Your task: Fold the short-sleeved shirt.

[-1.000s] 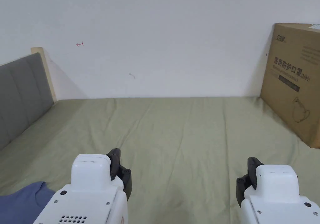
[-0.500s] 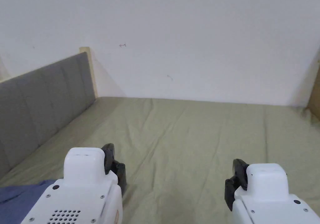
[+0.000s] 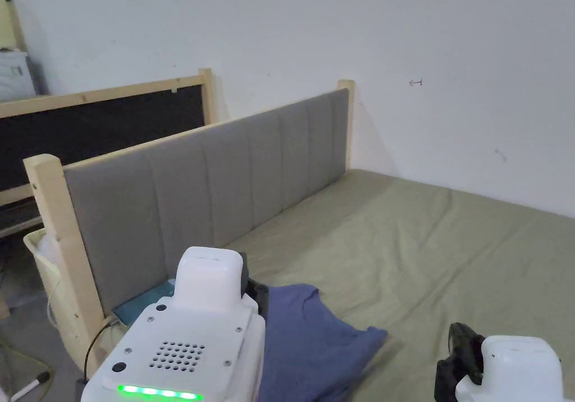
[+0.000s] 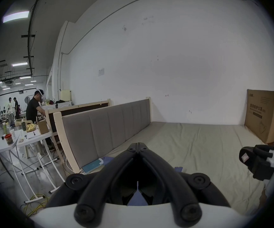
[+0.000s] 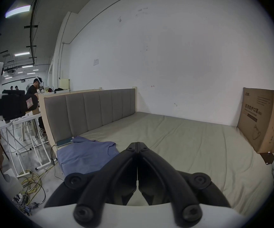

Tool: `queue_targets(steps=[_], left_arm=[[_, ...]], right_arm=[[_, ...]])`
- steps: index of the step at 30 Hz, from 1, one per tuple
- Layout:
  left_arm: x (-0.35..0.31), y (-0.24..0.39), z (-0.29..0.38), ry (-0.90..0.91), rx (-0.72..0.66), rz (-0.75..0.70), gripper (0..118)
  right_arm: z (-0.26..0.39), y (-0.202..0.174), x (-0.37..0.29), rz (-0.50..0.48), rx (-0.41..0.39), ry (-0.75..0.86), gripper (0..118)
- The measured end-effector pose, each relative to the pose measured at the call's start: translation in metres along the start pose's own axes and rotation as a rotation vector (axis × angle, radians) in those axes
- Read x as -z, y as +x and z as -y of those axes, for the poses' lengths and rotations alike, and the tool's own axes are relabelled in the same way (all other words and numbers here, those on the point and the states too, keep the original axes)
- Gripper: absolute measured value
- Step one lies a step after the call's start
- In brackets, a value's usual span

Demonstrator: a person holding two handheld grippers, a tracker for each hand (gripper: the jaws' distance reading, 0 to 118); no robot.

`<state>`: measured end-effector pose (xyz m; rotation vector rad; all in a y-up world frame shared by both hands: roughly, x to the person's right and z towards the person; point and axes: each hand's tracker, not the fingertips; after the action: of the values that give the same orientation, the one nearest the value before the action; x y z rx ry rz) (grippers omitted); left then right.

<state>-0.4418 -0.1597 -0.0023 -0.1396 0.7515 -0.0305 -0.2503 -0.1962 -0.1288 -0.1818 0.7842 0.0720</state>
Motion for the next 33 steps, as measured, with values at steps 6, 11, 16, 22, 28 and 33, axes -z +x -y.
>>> queue_targets(steps=[6, 11, 16, 22, 28, 33], left_arm=[[0.1, 0.001, 0.069, -0.379, -0.115, 0.125, 0], [0.183, 0.012, 0.145, -0.686, -0.09, 0.116, 30], [0.223, 0.016, 0.163, -0.813, -0.123, 0.125, 109], [0.254, 0.036, 0.177, -0.858, -0.043, 0.133, 110], [0.263, 0.045, 0.204, -0.953, -0.032, 0.092, 88], [0.263, 0.018, 0.201, -0.945, -0.21, 0.028, 5]], right_arm=[[0.006, 0.001, 0.007, 0.008, 0.005, -0.071, 0], [0.016, 0.017, 0.013, 0.027, 0.014, -0.122, 0], [0.022, 0.031, 0.02, 0.073, 0.01, -0.171, 0], [0.033, 0.052, 0.033, 0.078, 0.052, -0.218, 0], [0.046, 0.063, 0.039, 0.108, 0.035, -0.257, 0], [0.053, 0.071, 0.044, 0.109, 0.101, -0.287, 0]])
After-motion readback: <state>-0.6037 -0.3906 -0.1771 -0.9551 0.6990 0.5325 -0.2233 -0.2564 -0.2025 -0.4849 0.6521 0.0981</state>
